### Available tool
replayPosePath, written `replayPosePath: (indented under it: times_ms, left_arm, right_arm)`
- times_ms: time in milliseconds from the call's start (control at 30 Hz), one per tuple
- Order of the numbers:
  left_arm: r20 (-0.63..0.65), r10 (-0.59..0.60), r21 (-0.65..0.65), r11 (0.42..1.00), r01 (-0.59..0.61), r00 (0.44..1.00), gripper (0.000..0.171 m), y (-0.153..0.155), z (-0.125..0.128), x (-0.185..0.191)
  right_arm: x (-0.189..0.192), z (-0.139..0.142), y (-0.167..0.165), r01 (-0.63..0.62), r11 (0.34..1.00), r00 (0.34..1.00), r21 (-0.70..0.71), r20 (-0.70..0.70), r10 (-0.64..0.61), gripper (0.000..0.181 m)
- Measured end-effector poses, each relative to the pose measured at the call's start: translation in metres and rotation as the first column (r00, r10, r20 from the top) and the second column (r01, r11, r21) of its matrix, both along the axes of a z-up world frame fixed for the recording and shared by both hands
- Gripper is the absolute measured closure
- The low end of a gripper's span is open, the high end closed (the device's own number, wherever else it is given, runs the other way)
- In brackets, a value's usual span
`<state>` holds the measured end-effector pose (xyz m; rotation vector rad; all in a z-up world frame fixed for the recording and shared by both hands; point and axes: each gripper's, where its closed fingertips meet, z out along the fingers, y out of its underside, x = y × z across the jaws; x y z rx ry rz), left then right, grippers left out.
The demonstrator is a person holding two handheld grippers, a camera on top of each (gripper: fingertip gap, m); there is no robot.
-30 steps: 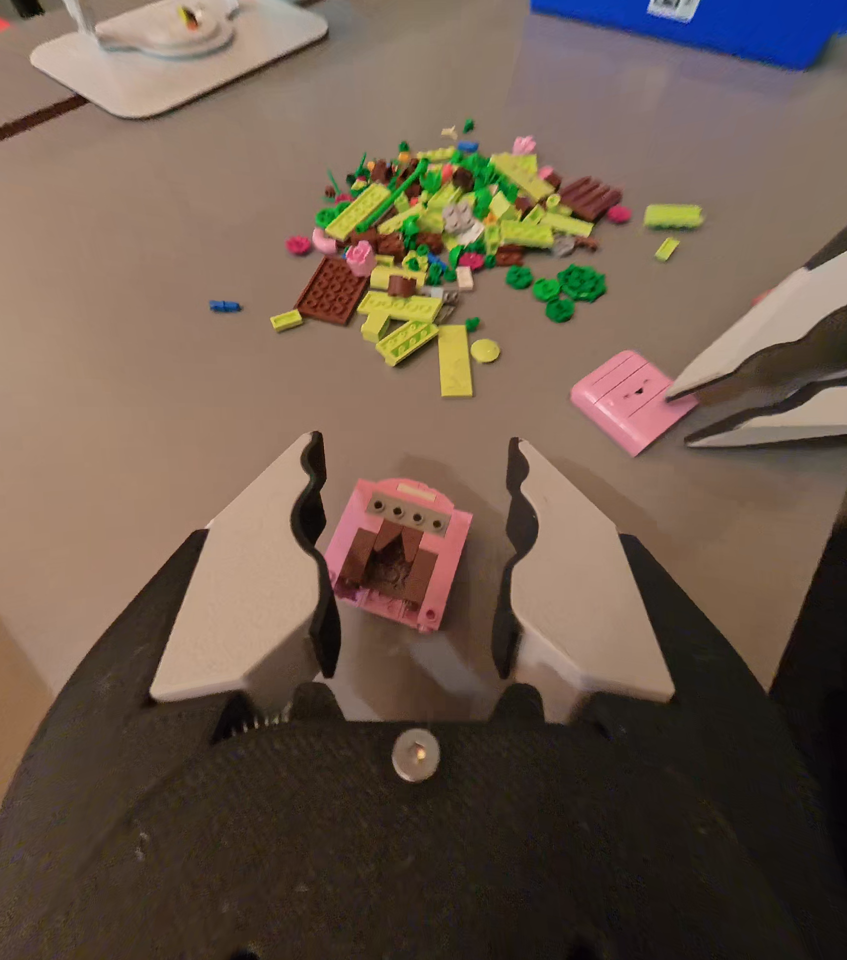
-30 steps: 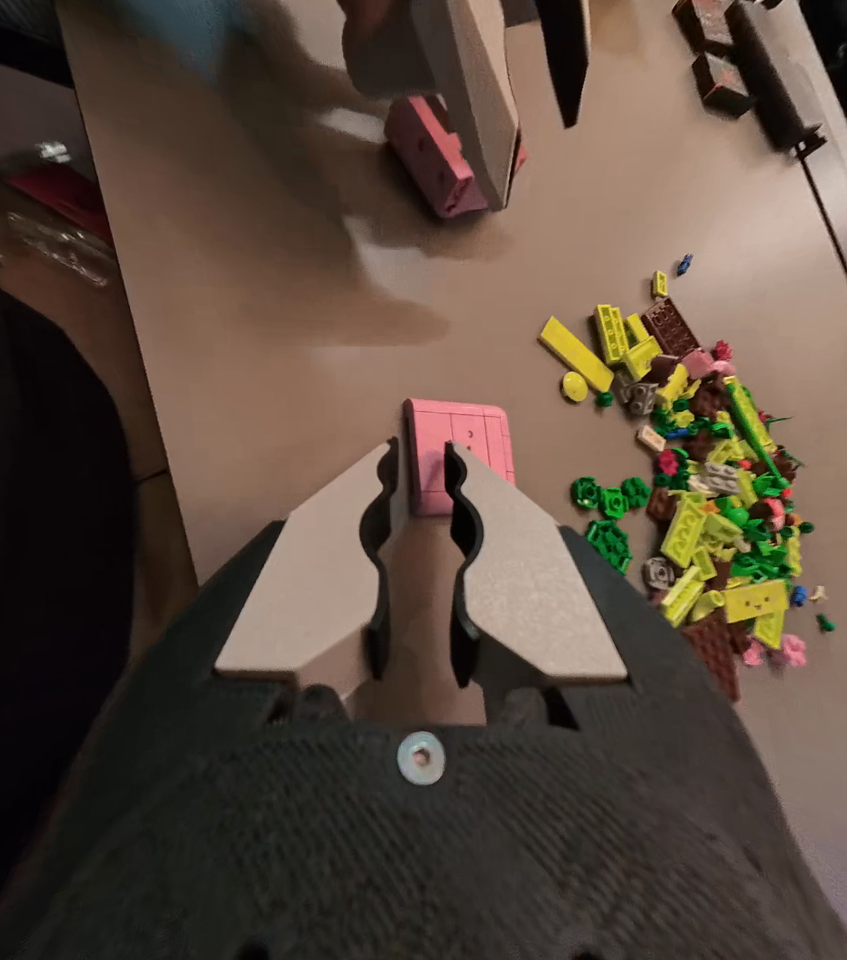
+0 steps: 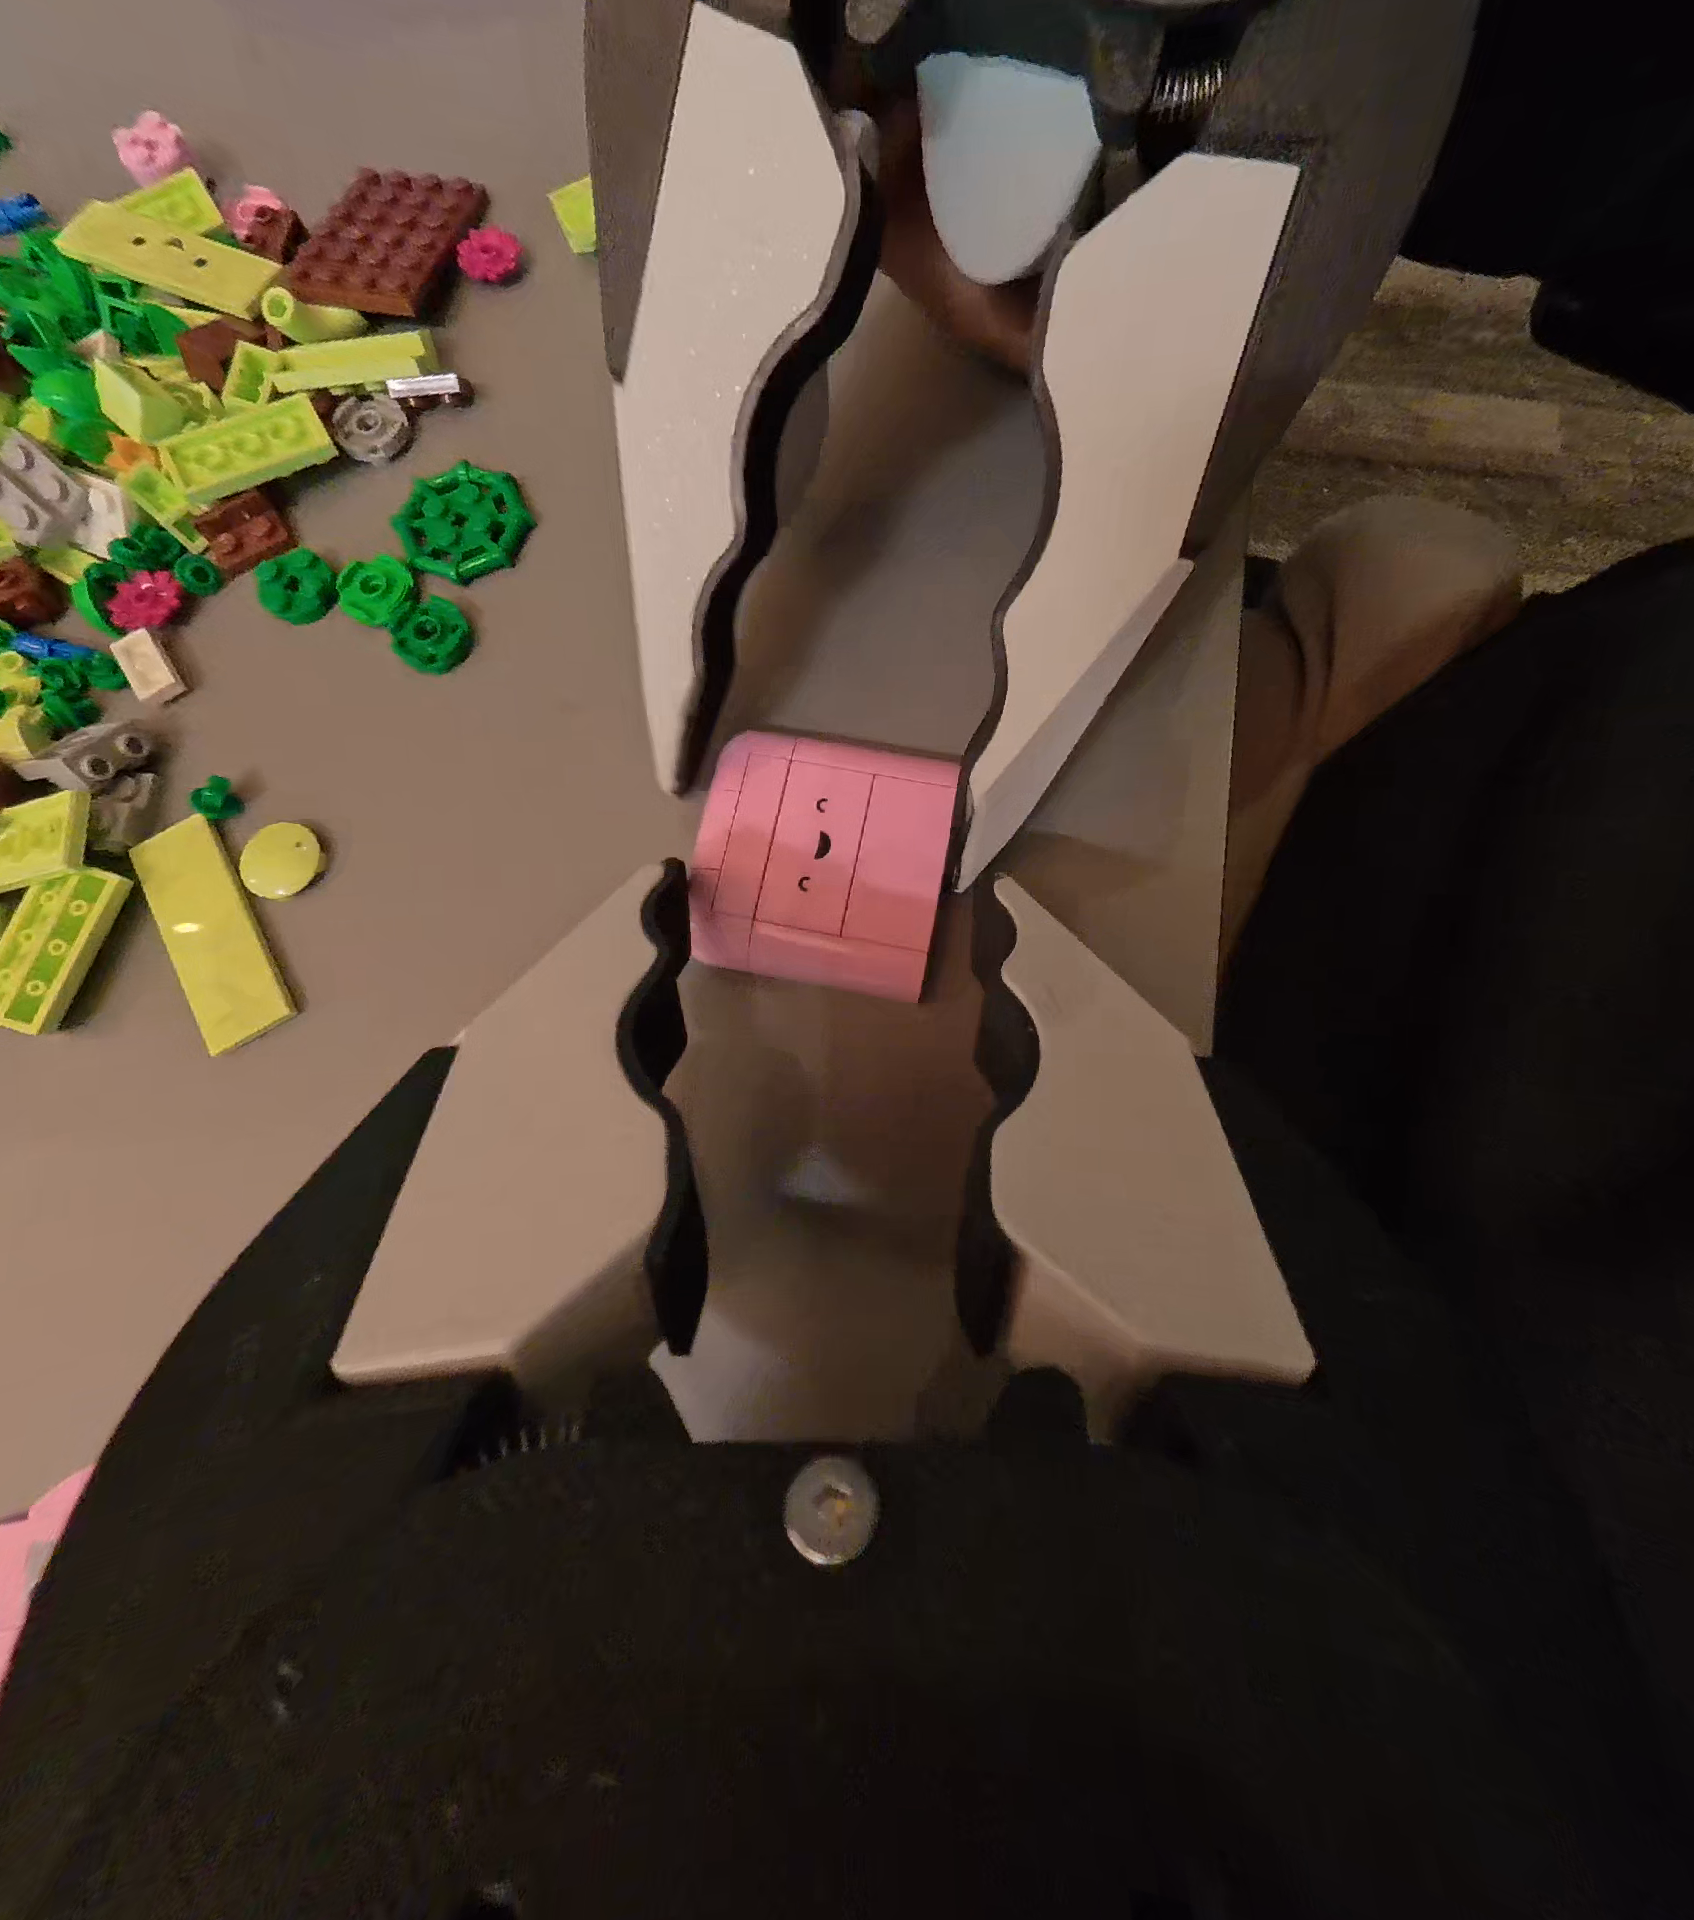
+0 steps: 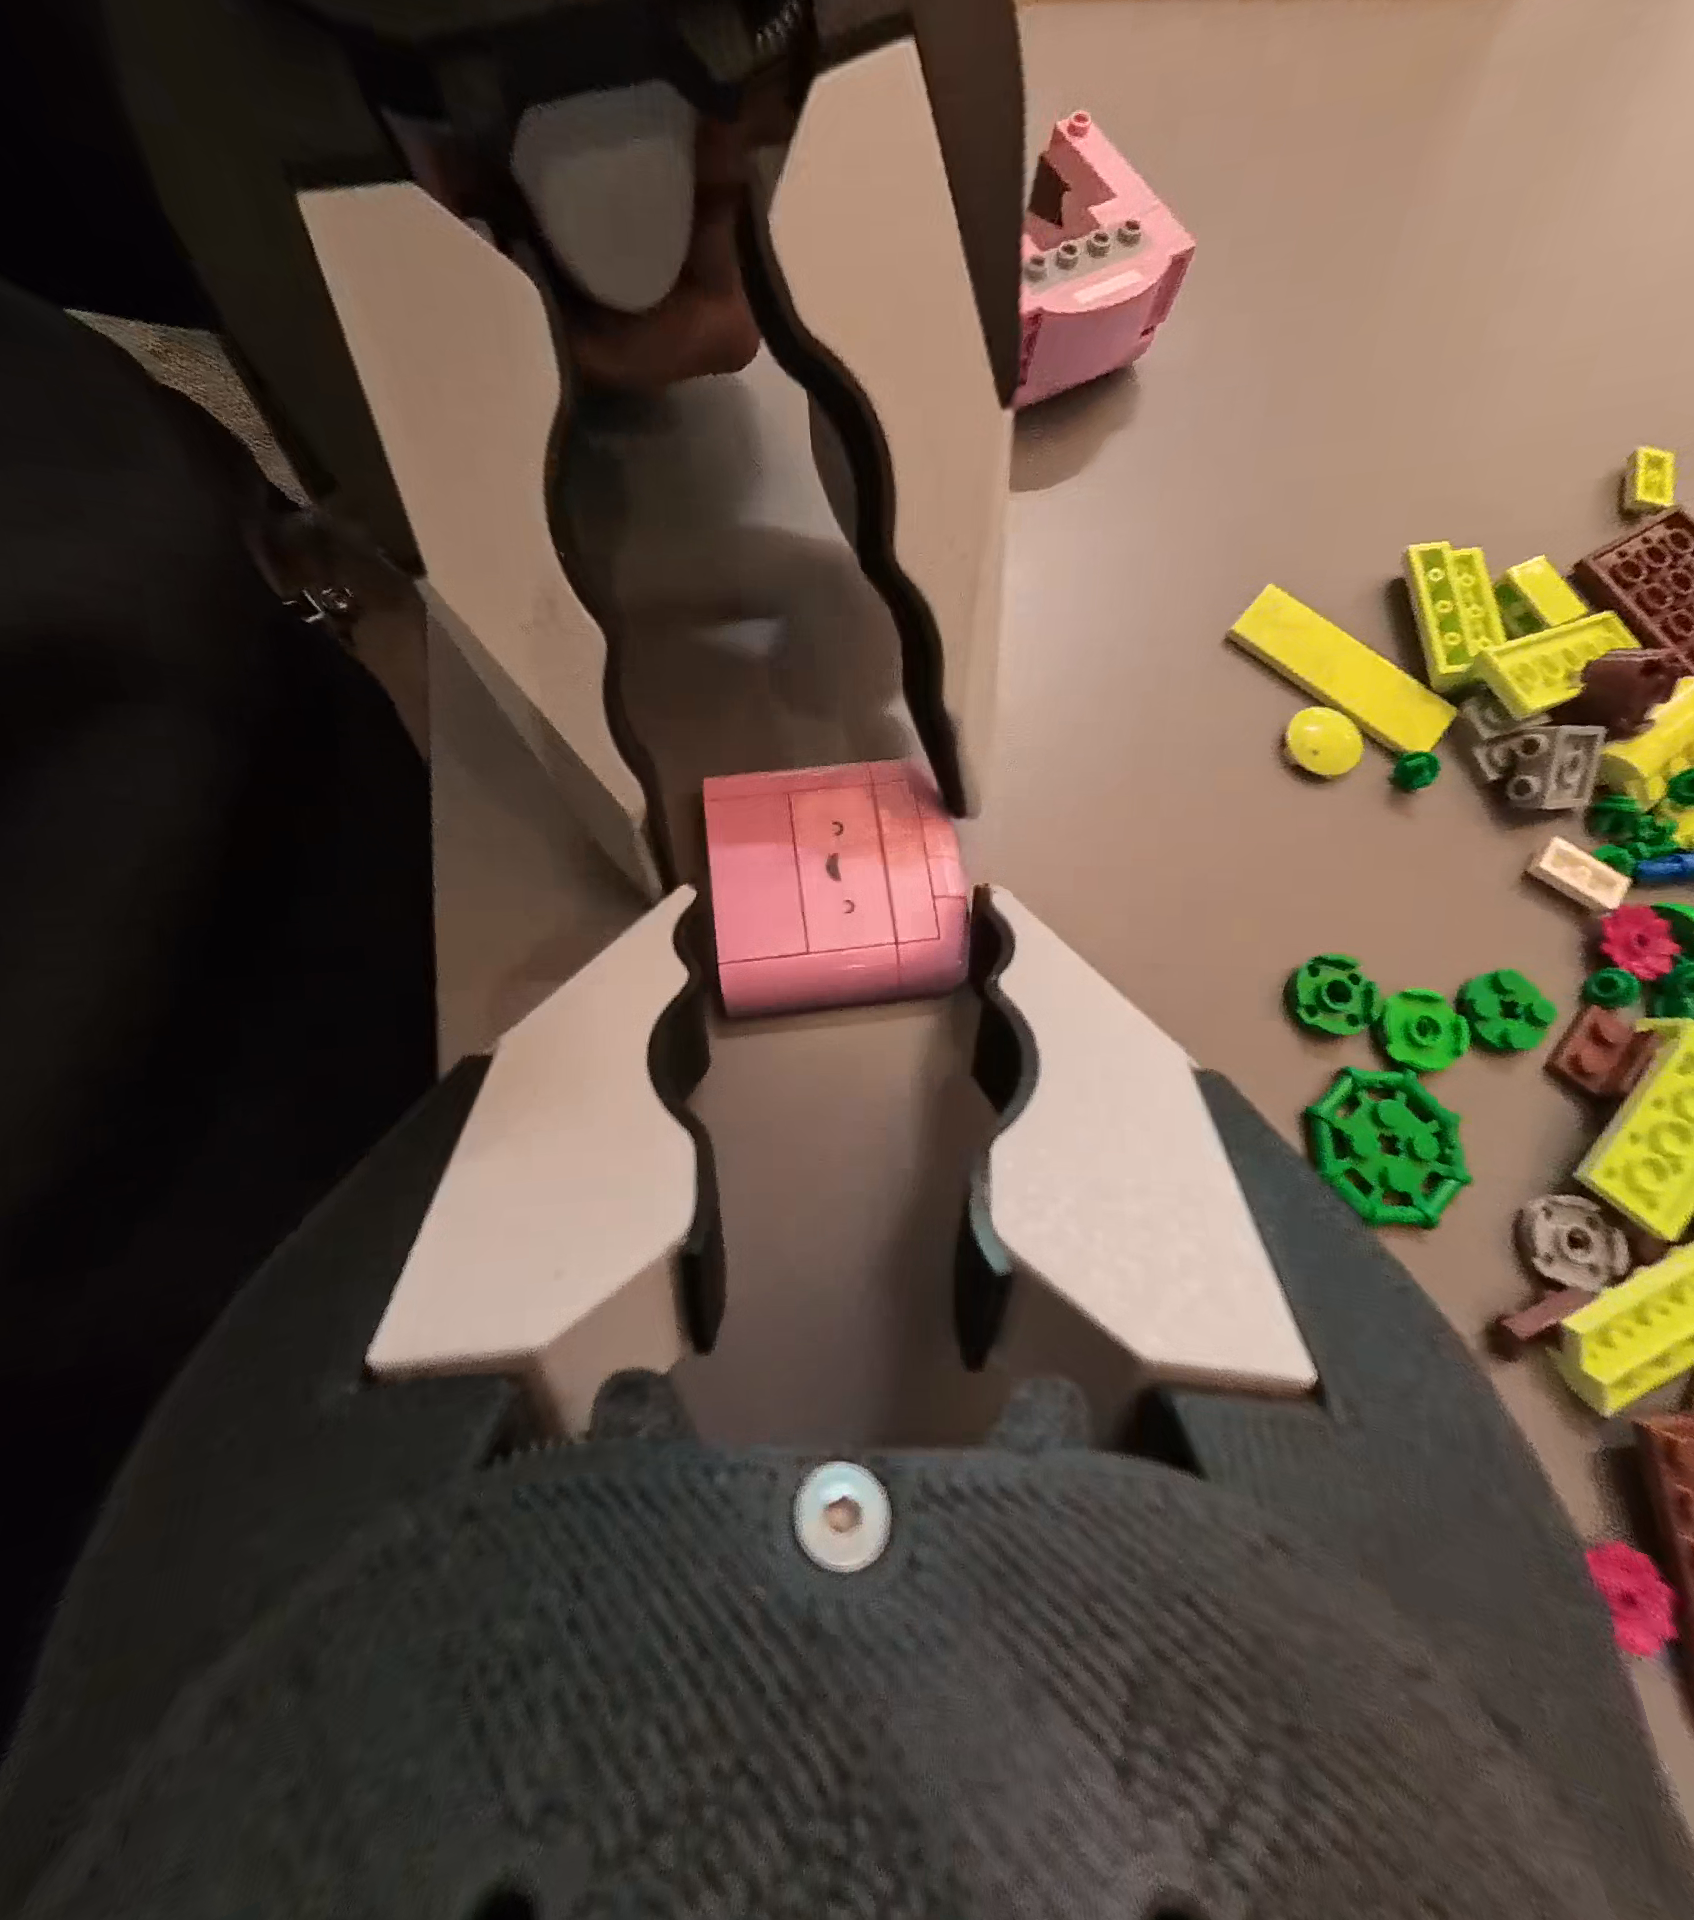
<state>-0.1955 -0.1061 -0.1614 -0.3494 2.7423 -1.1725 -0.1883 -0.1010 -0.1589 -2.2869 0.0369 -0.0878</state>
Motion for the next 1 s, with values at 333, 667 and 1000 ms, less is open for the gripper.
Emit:
replayPosePath:
  times_ms: [333, 667, 1000]
  left_arm:
    - [-0.005, -0.021, -0.001, 1.0, 0.021, 1.0, 0.121, 0.003, 0.0, -0.001]
    - [0.001, 0.007, 0.001, 1.0, -0.007, 1.0, 0.122, 0.005, 0.0, 0.003]
    - [0.063, 0.054, 0.023, 0.998, -0.055, 0.997, 0.126, 0.011, 0.0, 0.011]
  right_arm:
    - [-0.01, 0.005, 0.006, -0.114, 0.993, 0.979, 0.013, 0.173, 0.11, 0.152]
    - [-0.023, 0.005, 0.008, -0.134, 0.991, 0.99, 0.029, 0.038, 0.132, 0.181]
    - [-0.014, 0.008, 0.007, -0.043, 0.997, 0.999, 0.058, -0.03, 0.045, 0.181]
